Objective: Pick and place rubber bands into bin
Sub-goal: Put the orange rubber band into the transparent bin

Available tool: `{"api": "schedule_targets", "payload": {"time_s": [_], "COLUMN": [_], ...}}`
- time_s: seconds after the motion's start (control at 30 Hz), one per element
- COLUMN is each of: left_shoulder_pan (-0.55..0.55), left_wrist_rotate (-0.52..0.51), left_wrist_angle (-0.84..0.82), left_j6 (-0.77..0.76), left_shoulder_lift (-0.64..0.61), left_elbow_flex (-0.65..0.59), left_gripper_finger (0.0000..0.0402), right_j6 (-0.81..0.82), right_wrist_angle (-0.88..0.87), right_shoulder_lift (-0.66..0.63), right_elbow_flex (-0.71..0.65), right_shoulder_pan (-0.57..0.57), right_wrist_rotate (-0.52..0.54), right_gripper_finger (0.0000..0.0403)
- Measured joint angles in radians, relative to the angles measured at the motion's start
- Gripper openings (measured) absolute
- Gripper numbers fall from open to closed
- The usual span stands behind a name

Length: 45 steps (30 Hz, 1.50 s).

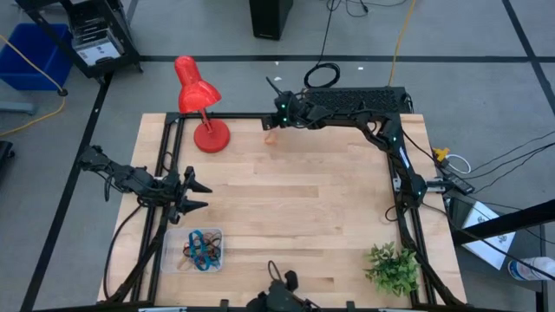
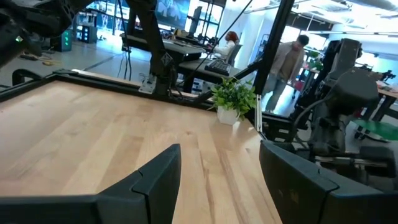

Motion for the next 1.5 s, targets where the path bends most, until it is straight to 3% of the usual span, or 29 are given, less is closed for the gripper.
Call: {"api": "schedule_targets", "payload": {"time_s": [0.27,0.43,0.57,0.73,0.93,1.03,1.23,1.37,1.5], "left_shoulder_pan": [0.000,0.000,0.000,0.000,0.000,0.000,0.000,0.000,0.000], "left_wrist_rotate": [0.000,-0.001,-0.001,-0.002,-0.002,-0.002,-0.002,-0.002,0.001], "left_wrist_angle": [-0.015,-0.014,-0.013,-0.010,-0.011,-0.012,-0.012,-0.012,0.008], "left_j6": [0.000,0.000,0.000,0.045,0.043,0.059,0.061,0.040,0.063], "left_shoulder_lift": [0.000,0.000,0.000,0.000,0.000,0.000,0.000,0.000,0.002], "left_elbow_flex": [0.000,0.000,0.000,0.000,0.000,0.000,0.000,0.000,0.000], "left_gripper_finger": [0.0225,0.0225,0.0225,0.0225,0.0225,0.0225,0.0225,0.0225,0.0225], "right_j6": [-0.058,-0.182,-0.428,-0.619,-0.726,-0.723,-0.442,-0.353,-0.415], "right_wrist_angle": [0.019,0.004,0.015,0.058,0.171,0.177,0.358,0.419,0.215], "right_shoulder_lift": [0.000,-0.056,-0.170,-0.340,-0.498,-0.569,-0.676,-0.740,-0.825], "right_elbow_flex": [0.001,0.001,0.001,0.001,0.001,0.001,0.001,0.001,0.002], "right_shoulder_pan": [-0.007,0.004,0.053,0.119,0.179,0.206,0.243,0.251,0.257], "right_wrist_rotate": [-0.154,-0.103,0.004,0.004,0.004,0.004,0.004,0.003,-0.049], "right_gripper_finger": [0.0118,0.0118,0.0121,0.0118,0.0118,0.0120,0.0121,0.0121,0.0122]}}
